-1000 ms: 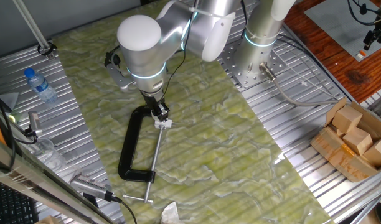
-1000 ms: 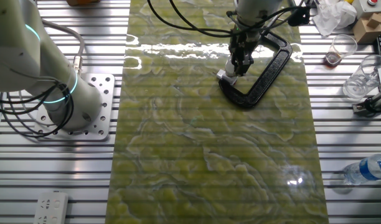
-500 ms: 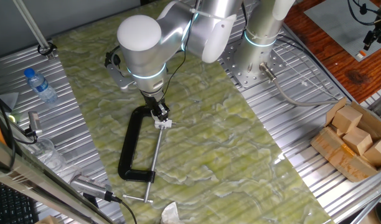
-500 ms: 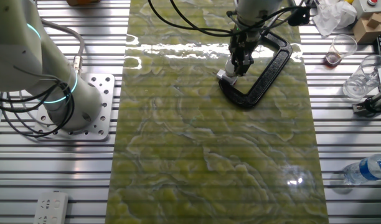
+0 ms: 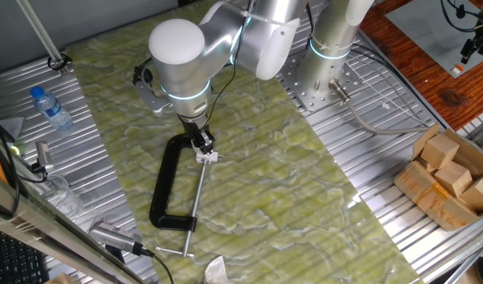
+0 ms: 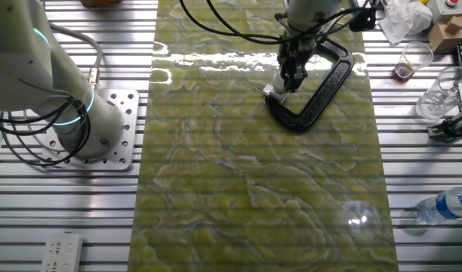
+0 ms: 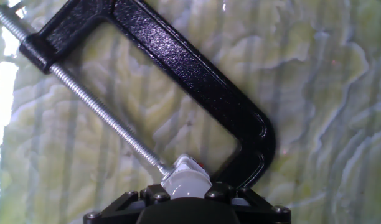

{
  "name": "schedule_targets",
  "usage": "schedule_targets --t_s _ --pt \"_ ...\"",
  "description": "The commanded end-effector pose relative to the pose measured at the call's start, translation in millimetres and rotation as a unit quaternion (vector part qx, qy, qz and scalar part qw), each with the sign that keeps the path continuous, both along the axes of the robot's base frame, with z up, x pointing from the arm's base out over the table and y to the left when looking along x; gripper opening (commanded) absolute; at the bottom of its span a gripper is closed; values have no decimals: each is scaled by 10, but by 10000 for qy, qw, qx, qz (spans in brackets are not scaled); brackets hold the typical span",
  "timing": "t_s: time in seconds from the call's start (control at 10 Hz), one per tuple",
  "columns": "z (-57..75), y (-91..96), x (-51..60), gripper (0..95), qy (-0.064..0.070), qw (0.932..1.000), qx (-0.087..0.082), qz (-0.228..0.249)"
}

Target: Install the light bulb by rotating it

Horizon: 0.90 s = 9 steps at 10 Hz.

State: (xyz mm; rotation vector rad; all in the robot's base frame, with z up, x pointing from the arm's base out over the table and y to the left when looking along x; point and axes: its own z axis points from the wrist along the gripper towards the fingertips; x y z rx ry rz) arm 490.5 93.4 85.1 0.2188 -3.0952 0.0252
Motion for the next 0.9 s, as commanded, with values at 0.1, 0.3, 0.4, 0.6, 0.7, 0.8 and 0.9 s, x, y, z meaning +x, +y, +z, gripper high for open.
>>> schedule_targets --t_s 0.1,0.3,0.4,0.6,0.7,0.8,0.9 --pt "-3 2 2 190 -2 10000 1 3" --pt "12 3 2 760 86 9959 -258 867" --pt "12 3 2 760 83 9960 -250 853" --pt "12 3 2 760 59 9960 -229 860" --pt "12 3 2 760 56 9946 -206 1013" --pt "12 3 2 760 57 9894 -161 1441" --pt "13 3 2 760 59 9774 -86 2113"
